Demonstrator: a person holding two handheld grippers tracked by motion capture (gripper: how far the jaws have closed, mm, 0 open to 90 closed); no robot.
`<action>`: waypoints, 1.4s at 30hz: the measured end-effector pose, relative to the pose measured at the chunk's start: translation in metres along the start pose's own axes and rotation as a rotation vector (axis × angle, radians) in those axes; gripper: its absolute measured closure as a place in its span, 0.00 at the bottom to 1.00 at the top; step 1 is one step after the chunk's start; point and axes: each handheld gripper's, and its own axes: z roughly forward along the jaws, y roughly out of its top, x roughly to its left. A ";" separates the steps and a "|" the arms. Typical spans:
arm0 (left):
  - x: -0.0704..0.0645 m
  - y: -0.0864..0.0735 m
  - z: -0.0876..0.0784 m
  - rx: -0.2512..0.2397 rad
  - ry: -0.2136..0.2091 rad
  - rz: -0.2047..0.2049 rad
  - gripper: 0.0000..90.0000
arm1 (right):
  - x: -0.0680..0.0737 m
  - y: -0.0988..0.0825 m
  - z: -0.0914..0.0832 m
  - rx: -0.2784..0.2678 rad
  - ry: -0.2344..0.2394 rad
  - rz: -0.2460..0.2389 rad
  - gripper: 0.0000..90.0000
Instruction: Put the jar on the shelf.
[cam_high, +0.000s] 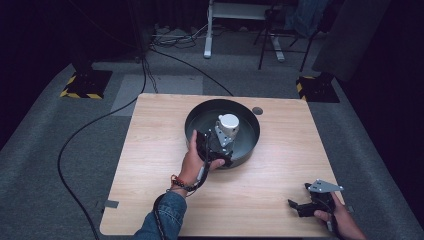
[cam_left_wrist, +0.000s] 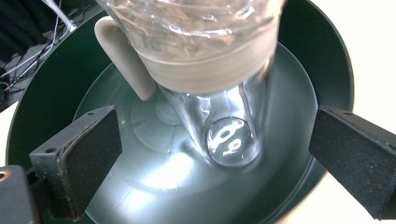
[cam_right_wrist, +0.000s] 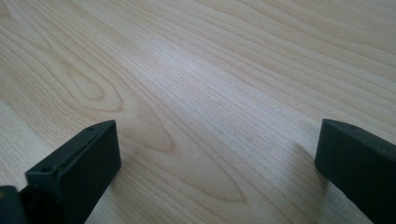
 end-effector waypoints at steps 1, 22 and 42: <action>0.000 -0.001 -0.002 0.000 0.005 0.005 0.03 | 0.000 0.000 0.000 0.000 0.000 0.000 0.00; -0.002 -0.031 -0.036 0.016 0.077 0.114 0.03 | 0.000 0.000 0.000 0.000 0.000 0.000 0.00; -0.007 -0.070 -0.057 0.059 0.126 0.176 0.03 | 0.000 0.000 0.000 0.001 0.000 0.001 0.00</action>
